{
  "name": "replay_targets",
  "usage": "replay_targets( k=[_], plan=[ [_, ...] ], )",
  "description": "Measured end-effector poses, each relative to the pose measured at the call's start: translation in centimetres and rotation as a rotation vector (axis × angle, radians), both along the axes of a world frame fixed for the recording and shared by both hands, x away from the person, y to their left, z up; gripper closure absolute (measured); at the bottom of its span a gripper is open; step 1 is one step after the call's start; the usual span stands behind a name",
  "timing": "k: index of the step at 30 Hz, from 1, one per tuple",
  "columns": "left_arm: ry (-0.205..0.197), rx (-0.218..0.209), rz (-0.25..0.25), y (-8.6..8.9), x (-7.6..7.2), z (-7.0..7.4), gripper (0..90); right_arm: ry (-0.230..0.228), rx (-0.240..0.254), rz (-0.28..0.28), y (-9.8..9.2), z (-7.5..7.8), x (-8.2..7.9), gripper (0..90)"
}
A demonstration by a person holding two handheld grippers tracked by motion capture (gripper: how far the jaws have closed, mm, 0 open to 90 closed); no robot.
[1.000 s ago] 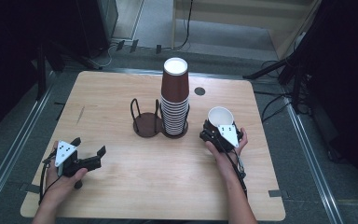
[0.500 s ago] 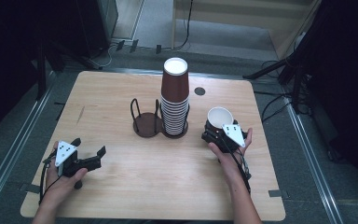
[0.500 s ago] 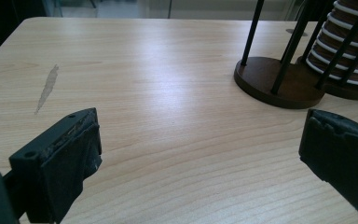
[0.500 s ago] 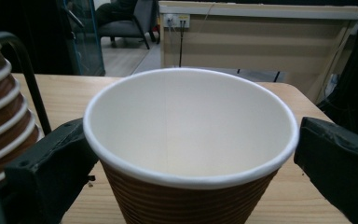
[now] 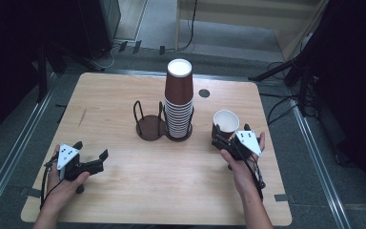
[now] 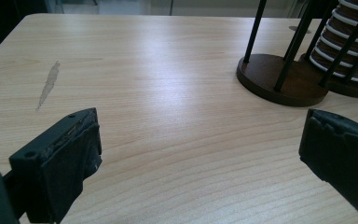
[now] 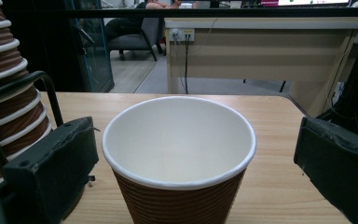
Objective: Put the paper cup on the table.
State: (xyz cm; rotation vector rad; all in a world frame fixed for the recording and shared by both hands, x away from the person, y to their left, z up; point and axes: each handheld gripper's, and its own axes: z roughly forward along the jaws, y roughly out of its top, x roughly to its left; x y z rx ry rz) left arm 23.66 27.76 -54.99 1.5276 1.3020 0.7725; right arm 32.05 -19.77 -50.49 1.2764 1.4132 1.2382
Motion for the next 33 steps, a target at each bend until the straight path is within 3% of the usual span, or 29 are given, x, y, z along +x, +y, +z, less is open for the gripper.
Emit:
replay_targets(
  k=[16,33],
  plan=[
    [0.0,-0.003,-0.001,0.0,0.0,0.0,0.0,0.006,0.009,0.0,-1.1,0.3,-1.7,0.0],
    [0.001,0.0,0.003,0.0,0.0,0.0,0.0,0.036,0.001,-0.044,-4.4,-0.3,-3.6,0.0]
  ],
)
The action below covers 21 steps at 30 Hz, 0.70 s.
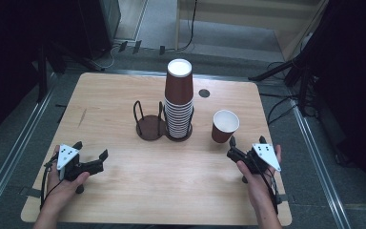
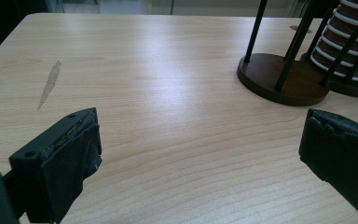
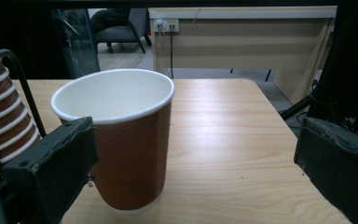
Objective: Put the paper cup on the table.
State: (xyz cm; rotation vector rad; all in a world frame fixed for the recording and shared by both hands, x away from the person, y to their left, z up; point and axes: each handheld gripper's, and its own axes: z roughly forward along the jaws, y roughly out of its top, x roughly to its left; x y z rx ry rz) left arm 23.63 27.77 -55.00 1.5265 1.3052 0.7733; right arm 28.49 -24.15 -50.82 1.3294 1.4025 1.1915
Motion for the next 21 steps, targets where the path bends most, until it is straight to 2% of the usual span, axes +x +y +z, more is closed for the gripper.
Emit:
replay_targets(
  k=[21],
  plan=[
    [0.002,0.0,0.001,0.0,0.0,0.0,0.0,0.047,-0.017,-0.032,-2.5,-1.7,-2.3,0.0]
  ],
)
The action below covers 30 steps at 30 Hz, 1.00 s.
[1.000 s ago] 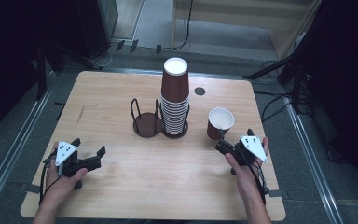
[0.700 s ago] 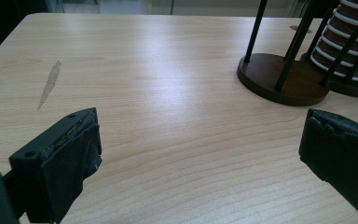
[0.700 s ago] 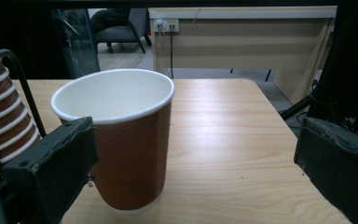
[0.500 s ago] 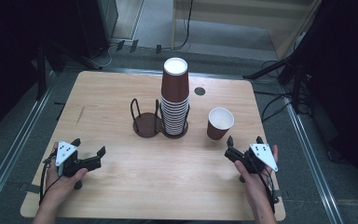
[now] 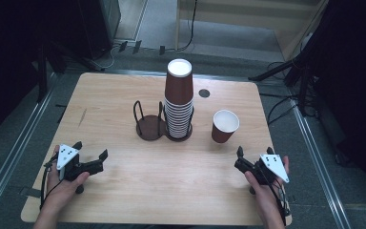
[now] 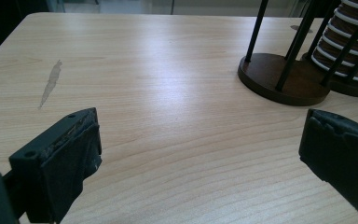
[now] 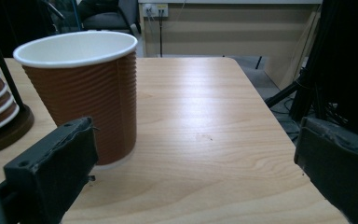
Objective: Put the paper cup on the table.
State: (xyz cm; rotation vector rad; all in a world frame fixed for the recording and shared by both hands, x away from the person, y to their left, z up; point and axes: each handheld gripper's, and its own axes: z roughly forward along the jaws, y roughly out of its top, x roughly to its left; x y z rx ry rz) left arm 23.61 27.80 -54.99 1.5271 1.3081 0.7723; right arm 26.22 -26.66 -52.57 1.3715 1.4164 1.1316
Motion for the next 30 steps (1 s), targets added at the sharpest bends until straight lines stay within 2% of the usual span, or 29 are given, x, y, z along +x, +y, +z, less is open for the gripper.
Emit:
replay_targets(
  k=[21,30],
  plan=[
    [0.002,-0.003,0.002,0.0,0.0,0.0,0.0,0.065,-0.041,-0.043,-3.3,-1.8,-2.0,0.0],
    [0.001,-0.007,0.008,0.1,0.0,0.0,0.0,0.08,-0.054,-0.062,-4.8,-1.9,-3.3,0.0]
  ],
)
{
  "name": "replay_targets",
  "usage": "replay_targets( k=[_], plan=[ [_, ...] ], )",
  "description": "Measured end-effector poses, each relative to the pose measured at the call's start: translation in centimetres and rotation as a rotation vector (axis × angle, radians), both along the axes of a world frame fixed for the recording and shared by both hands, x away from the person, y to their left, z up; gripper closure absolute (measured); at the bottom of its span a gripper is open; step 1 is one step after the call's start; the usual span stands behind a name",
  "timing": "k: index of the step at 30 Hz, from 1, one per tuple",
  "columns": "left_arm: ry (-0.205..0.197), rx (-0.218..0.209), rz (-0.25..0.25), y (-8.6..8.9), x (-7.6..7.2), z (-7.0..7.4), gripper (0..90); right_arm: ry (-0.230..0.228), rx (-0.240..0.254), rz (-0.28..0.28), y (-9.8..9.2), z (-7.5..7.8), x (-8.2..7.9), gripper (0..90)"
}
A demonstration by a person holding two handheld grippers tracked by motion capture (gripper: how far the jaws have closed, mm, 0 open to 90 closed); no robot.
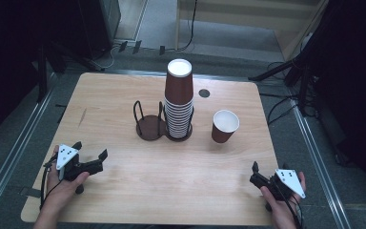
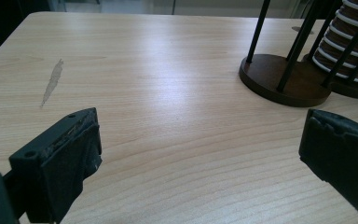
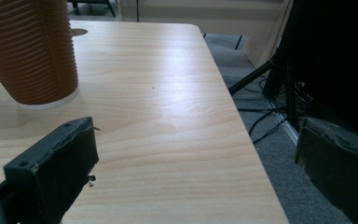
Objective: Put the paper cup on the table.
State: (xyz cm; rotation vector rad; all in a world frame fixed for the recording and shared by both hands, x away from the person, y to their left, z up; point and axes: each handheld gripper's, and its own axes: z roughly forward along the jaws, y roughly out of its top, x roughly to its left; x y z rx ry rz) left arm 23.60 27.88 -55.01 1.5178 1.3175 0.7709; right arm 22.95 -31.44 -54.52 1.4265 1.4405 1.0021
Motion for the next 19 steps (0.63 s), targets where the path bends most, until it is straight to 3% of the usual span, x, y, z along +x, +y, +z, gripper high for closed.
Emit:
replay_targets(
  k=[4,10,19],
  plan=[
    [0.001,-0.001,-0.001,0.0,0.0,0.0,0.0,0.002,0.021,-0.01,-0.7,0.0,-0.8,0.0],
    [0.002,-0.004,0.001,0.0,0.0,0.0,0.0,0.005,-0.002,0.001,-0.9,-0.1,-1.7,0.0],
    [0.006,0.005,0.014,-0.1,0.3,0.0,0.0,0.009,0.035,0.007,-1.1,-0.1,-2.0,0.0]
  ],
)
